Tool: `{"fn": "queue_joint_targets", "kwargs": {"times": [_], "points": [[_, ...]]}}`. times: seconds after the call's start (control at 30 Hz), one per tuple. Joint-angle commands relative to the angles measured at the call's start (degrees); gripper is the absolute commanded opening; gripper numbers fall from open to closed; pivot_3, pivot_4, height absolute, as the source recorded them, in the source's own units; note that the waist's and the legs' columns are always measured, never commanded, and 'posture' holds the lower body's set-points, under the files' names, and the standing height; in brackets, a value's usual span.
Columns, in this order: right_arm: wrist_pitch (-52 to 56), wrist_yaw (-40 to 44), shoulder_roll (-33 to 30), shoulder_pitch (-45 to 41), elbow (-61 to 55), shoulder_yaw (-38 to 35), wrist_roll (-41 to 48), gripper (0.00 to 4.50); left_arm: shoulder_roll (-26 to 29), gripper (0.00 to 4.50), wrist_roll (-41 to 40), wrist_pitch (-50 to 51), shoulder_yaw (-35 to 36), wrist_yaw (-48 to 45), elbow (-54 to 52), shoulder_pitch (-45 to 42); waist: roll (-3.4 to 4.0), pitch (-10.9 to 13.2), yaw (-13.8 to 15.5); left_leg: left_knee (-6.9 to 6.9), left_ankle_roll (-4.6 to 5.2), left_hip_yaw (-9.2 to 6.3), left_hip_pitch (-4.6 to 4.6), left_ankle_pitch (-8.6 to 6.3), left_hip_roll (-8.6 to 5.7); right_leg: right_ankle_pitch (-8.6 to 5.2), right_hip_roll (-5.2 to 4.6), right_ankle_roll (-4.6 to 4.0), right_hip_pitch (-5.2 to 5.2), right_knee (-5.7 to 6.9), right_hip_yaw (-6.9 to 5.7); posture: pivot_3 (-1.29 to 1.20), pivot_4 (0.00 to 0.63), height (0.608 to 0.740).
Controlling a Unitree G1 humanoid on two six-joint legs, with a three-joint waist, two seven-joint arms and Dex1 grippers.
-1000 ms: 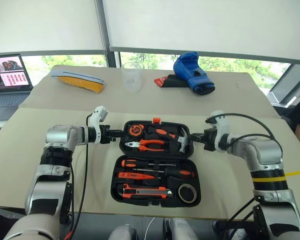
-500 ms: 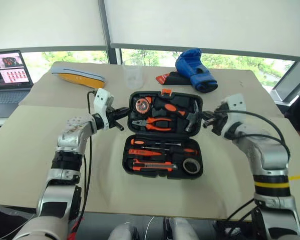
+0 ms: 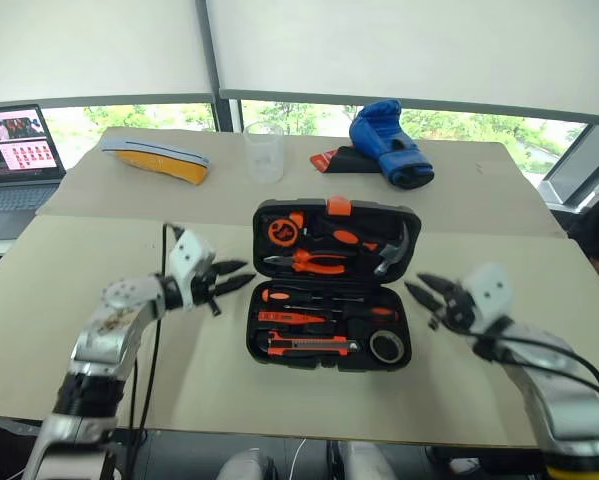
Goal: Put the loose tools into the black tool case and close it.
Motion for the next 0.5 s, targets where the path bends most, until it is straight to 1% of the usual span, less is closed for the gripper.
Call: {"fn": "queue_joint_targets", "kwargs": {"times": [0.03,0.1,0.13,0.17,0.2,0.23,0.27,0.37,0.47,0.5], "points": [[2.88,8.44,-6.41,6.03,-9.40,-11.54,9.21,2.93,4.75,3.11,-6.48,5.55,6.93,-1.29,-8.33,2.78,-0.04,0.03,0.00,0.06,0.01,0.00,0.00,0.00,0.00,0.03,-0.05,0.03,0.02,0.02,0.00,0.00,0.150,0.738],[5.87,12.23,-9.66,9.48,-10.37,-16.06,13.32,3.61,7.23,3.90,-7.68,7.85,9.51,-1.25,-8.31,4.19,-0.07,0.03,0.10,0.06,0.10,0.00,0.18,-0.07,0.03,-0.13,-0.06,0.36,0.18,0.01,0.02,0.00,0.150,0.738],[7.58,12.50,-10.62,9.86,-10.39,-17.20,15.09,3.92,7.87,4.27,-7.95,8.79,10.22,-0.64,-7.54,4.05,-0.10,0.03,0.13,0.02,0.12,0.00,0.28,-0.08,0.03,-0.14,-0.08,0.38,0.24,0.01,0.04,0.00,0.150,0.738],[9.39,12.13,-11.40,9.31,-10.08,-17.64,16.97,4.26,8.39,4.50,-7.93,9.77,10.30,0.13,-6.36,3.36,-0.12,0.04,0.20,-0.02,0.14,0.02,0.43,-0.09,0.05,-0.14,-0.06,0.39,0.31,0.04,0.11,0.00,0.150,0.738],[12.40,10.13,-11.76,6.74,-9.10,-16.75,18.85,4.45,8.83,4.50,-8.16,12.37,9.55,0.57,-4.43,1.56,-0.14,0.05,0.26,-0.02,0.15,0.05,0.55,-0.10,0.06,-0.14,-0.06,0.38,0.39,0.05,0.16,0.00,0.150,0.738],[15.71,7.95,-11.97,3.90,-7.93,-15.49,20.54,4.45,9.08,4.50,-8.30,14.76,8.56,0.70,-2.74,-0.30,-0.16,0.06,0.30,-0.03,0.24,0.06,0.60,-0.14,0.05,-0.14,-0.05,0.37,0.41,0.07,0.23,0.00,0.150,0.738],[18.39,6.09,-12.06,1.07,-6.81,-13.98,21.55,4.45,8.92,4.50,-8.44,16.34,7.66,0.70,-1.35,-2.17,-0.19,0.09,0.29,-0.02,0.53,0.08,0.61,-0.25,0.04,-0.13,-0.05,0.36,0.43,0.11,0.34,0.00,0.150,0.738],[24.89,1.00,-10.88,-9.56,-2.05,-7.07,21.03,4.45,5.49,4.50,-9.71,26.00,5.47,4.42,5.68,-11.24,-0.47,0.22,0.44,0.01,0.68,0.14,0.56,-0.02,-0.02,-0.01,-0.06,0.18,0.38,0.07,0.42,0.00,0.150,0.738],[30.23,-2.91,-8.22,-19.53,3.67,-1.39,20.10,4.45,1.76,4.50,-8.31,29.71,2.66,6.89,12.69,-18.53,-0.53,0.23,0.64,0.02,0.69,0.17,0.44,0.17,-0.08,0.45,-0.06,0.38,0.33,-0.03,0.43,0.00,0.150,0.738],[31.54,-4.07,-7.20,-22.40,5.75,0.06,19.58,4.45,0.58,4.50,-7.68,29.88,2.11,7.64,15.02,-20.54,-0.53,0.22,0.66,0.01,0.52,0.16,0.38,0.29,-0.09,0.51,-0.05,0.35,0.29,-0.02,0.42,0.00,0.150,0.738]]}}
